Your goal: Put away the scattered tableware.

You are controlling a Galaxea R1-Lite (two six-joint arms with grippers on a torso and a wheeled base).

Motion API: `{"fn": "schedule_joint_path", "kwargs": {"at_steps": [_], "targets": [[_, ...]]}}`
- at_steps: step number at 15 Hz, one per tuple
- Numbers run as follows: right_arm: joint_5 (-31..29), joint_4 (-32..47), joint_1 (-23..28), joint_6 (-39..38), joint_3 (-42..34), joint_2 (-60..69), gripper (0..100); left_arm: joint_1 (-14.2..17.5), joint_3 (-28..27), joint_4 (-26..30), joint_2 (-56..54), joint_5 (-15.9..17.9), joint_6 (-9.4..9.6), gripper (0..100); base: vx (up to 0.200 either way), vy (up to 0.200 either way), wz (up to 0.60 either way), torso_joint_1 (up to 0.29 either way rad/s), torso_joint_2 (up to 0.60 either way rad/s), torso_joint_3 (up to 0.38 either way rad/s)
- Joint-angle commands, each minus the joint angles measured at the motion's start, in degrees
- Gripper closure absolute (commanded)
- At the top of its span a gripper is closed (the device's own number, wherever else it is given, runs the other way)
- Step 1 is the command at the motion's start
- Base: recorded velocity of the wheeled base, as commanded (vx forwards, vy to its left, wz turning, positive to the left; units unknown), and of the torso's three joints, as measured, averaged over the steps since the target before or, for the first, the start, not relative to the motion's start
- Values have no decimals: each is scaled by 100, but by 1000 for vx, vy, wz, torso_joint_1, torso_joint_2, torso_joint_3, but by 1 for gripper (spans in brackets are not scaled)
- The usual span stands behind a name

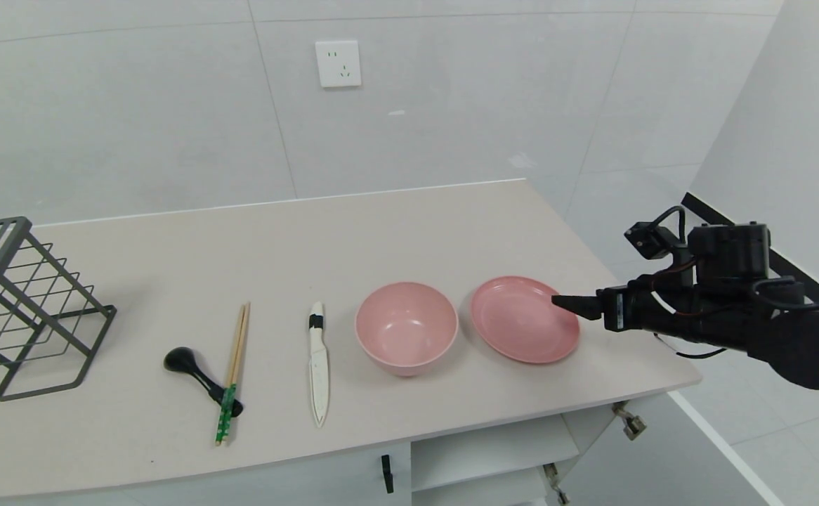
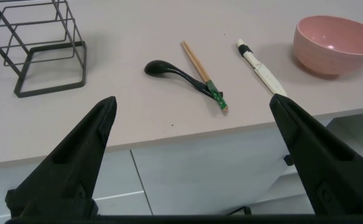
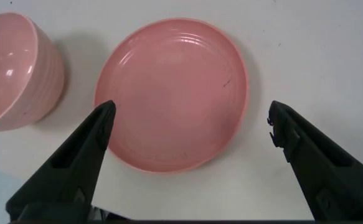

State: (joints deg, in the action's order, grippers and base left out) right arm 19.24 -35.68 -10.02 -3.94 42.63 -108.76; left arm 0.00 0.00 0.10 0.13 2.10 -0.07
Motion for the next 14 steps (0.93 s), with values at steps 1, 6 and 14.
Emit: {"fn": "schedule_joint_path", "kwargs": {"at_steps": [1,6,14], "targets": [[1,-9,-9,7,184,-391,0,9,0,-1,4,1,-1,0,0,0,0,0,0,0],[1,-492,-9,7,290,-910,0,0,0,-1,13,1,-1,0,0,0,0,0,0,0],[-175,-536,-61,-2,589,-1340,0,0,0,-1,4,-8,-28,0,0,0,0,0,0,0]]}}
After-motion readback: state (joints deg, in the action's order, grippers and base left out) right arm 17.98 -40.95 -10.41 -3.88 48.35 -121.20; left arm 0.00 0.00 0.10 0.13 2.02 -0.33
